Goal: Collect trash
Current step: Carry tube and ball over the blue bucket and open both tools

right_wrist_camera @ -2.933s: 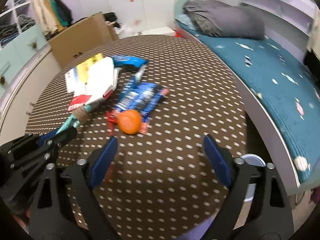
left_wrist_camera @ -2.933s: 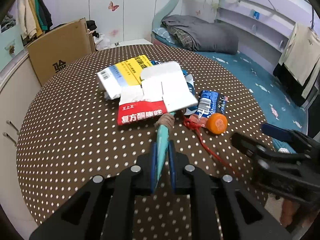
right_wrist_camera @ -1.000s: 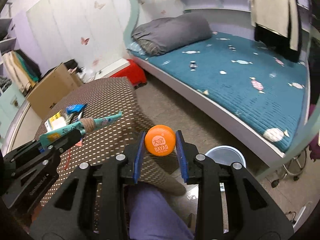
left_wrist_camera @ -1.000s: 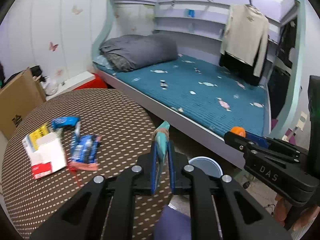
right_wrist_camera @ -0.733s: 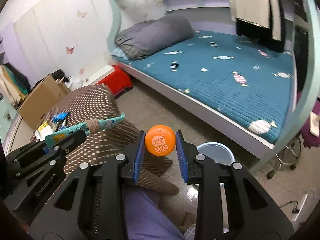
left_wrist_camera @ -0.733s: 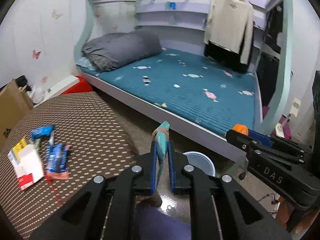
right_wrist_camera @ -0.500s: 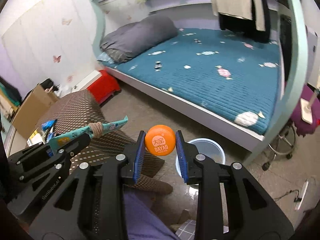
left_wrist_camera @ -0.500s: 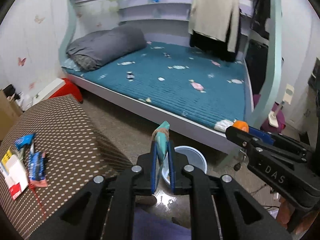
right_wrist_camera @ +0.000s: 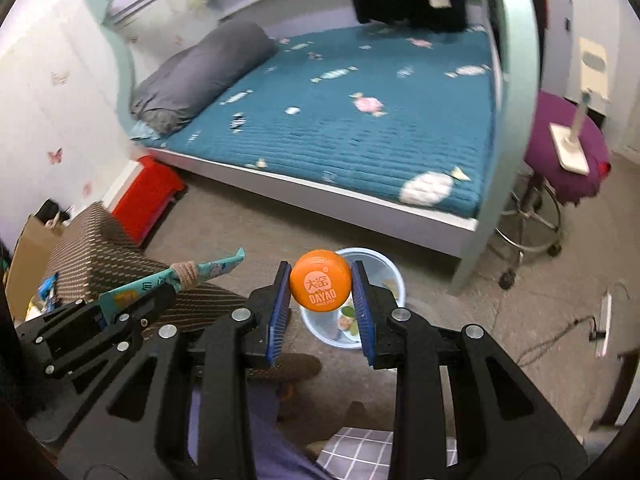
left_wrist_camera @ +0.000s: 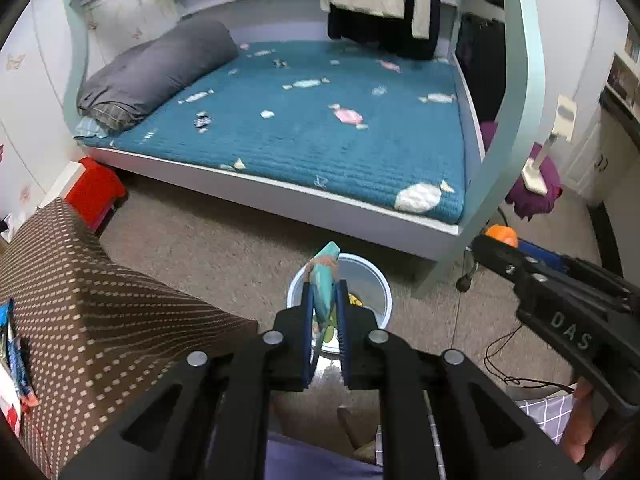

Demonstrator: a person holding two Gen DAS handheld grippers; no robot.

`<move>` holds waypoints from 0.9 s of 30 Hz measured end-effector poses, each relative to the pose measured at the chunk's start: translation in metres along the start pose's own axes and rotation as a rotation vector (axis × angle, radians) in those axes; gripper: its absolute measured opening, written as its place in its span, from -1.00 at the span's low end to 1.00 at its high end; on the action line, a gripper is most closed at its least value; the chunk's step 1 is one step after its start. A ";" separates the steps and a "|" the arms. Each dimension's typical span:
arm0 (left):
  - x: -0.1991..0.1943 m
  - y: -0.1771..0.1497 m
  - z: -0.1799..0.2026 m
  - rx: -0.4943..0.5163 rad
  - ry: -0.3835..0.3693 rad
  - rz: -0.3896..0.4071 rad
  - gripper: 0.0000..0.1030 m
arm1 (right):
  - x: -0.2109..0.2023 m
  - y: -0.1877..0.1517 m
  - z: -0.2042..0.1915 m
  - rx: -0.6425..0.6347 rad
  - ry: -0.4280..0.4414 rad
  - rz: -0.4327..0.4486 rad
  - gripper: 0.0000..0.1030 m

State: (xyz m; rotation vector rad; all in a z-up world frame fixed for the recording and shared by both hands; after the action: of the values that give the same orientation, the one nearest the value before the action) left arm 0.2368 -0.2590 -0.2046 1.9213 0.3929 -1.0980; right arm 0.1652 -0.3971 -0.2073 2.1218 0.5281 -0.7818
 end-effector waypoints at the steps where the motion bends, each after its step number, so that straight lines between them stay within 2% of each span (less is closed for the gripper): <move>1: 0.003 0.001 0.003 0.002 -0.001 -0.005 -0.79 | 0.002 -0.001 0.010 0.019 -0.016 -0.005 -0.41; 3: 0.012 0.010 0.012 -0.004 0.005 0.012 -0.74 | 0.004 -0.001 0.022 0.050 -0.032 -0.010 -0.41; 4: 0.013 0.014 0.015 -0.005 0.009 0.030 -0.59 | 0.004 -0.001 0.027 0.061 -0.038 -0.011 -0.41; 5: 0.015 0.019 0.017 -0.002 0.024 0.048 -0.35 | 0.004 -0.001 0.032 0.072 -0.045 -0.012 -0.41; 6: 0.017 0.023 0.018 -0.005 0.039 0.048 0.17 | 0.004 -0.001 0.036 0.081 -0.053 -0.011 -0.41; 7: 0.018 0.025 0.018 -0.010 0.039 0.053 0.25 | 0.003 -0.001 0.039 0.085 -0.058 -0.011 -0.41; 10: 0.025 0.026 0.018 -0.003 0.041 0.040 0.25 | 0.005 -0.002 0.044 0.097 -0.065 -0.015 -0.41; 15: 0.040 0.013 -0.004 -0.032 0.061 -0.018 0.25 | 0.020 -0.003 0.033 0.071 -0.058 -0.046 -0.41; 22: 0.048 -0.003 -0.054 -0.121 0.097 -0.065 0.25 | 0.051 0.005 -0.012 -0.059 -0.021 -0.098 -0.40; 23: 0.049 -0.005 -0.061 -0.136 0.100 -0.072 0.25 | 0.054 0.008 -0.016 -0.065 -0.024 -0.097 -0.35; 25: 0.049 -0.009 -0.073 -0.159 0.105 -0.079 0.25 | 0.053 0.014 -0.021 -0.071 -0.031 -0.068 0.50; 27: 0.049 -0.011 -0.079 -0.170 0.109 -0.081 0.25 | 0.049 0.018 -0.023 -0.093 -0.053 -0.032 0.55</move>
State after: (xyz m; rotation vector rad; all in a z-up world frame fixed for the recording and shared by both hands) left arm 0.3001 -0.1956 -0.2318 1.8321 0.6097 -0.9806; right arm 0.2193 -0.3844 -0.2201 2.0067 0.5603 -0.8135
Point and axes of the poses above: each gripper's, at about its wrist camera, not at the fingertips, and x roughly the way its jaws point, z to its right, y to its top, the point moved 10 cm from there along x, roughly the way its jaws point, and after that the axes turned 13 degrees about y, right-handed, at the moved point
